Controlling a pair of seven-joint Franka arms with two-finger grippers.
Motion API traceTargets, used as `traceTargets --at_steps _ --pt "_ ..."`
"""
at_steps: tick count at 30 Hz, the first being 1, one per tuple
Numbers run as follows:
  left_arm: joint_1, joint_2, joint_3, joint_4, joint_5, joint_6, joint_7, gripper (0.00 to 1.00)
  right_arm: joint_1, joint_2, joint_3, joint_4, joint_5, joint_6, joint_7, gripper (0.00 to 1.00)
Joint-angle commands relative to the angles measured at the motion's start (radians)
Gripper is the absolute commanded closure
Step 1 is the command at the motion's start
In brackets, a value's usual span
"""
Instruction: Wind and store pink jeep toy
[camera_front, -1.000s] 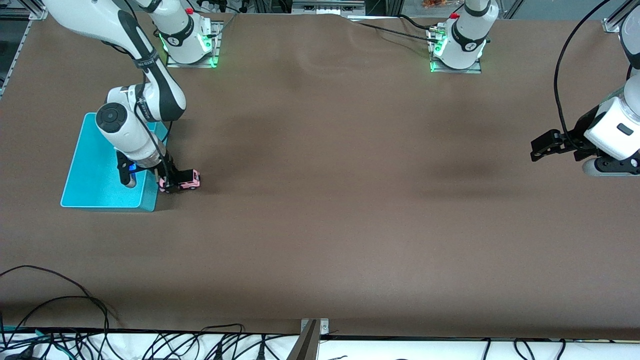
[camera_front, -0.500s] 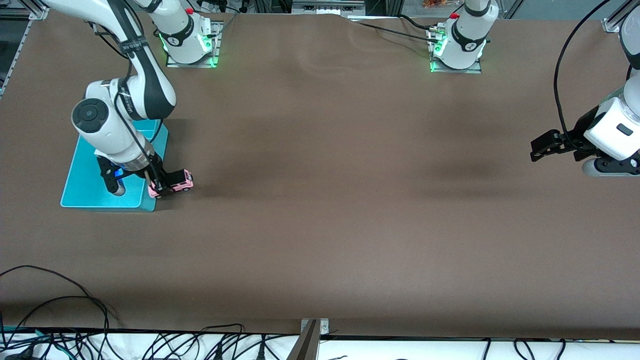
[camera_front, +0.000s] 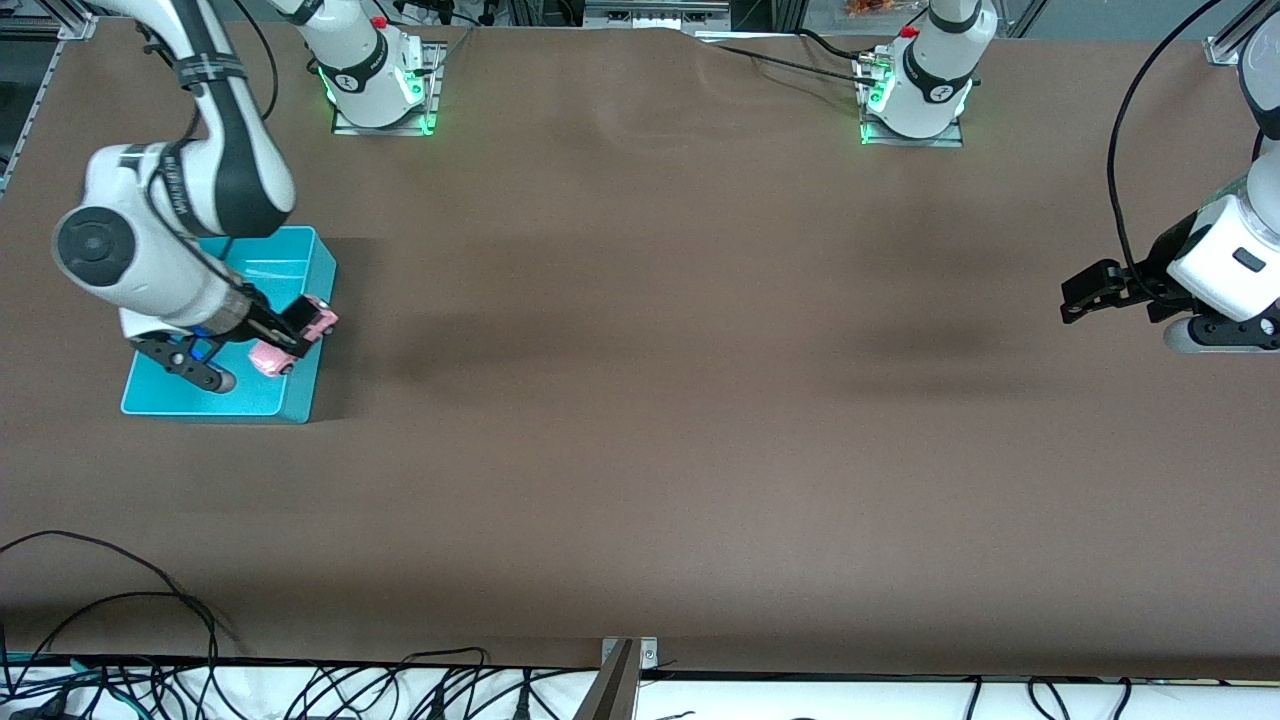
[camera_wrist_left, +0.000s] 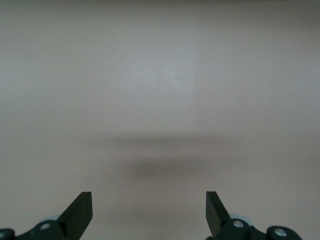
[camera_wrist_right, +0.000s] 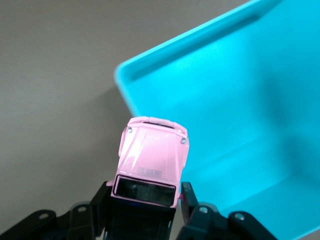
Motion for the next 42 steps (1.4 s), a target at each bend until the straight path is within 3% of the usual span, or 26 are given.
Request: traceTargets --at_steps 1,10,19,35,40,42 --pt "0.005 -0.006 -0.002 -0.006 -0.011 -0.003 0.025 0.00 -0.014 -0.014 -0.061 0.002 -0.011 -0.038 -0.201 1.00" --pt "0.005 -0.006 -0.002 -0.006 -0.011 -0.005 0.025 0.00 -0.058 -0.008 -0.116 -0.076 -0.023 0.015 -0.361 1.00" --pt "0.005 -0.008 -0.002 -0.006 -0.011 -0.005 0.025 0.00 -0.127 0.005 -0.127 -0.255 -0.038 0.253 -0.463 1.00" --pt "0.007 -0.006 -0.002 -0.006 -0.011 -0.005 0.025 0.00 -0.185 0.084 -0.132 -0.277 -0.035 0.319 -0.488 1.00" --pt "0.007 -0.006 -0.002 -0.006 -0.011 -0.005 0.025 0.00 -0.198 0.100 -0.132 -0.285 -0.035 0.319 -0.479 0.71" --pt "0.008 -0.006 -0.002 -0.006 -0.011 -0.005 0.025 0.00 -0.198 0.104 -0.132 -0.285 -0.034 0.319 -0.477 0.52"
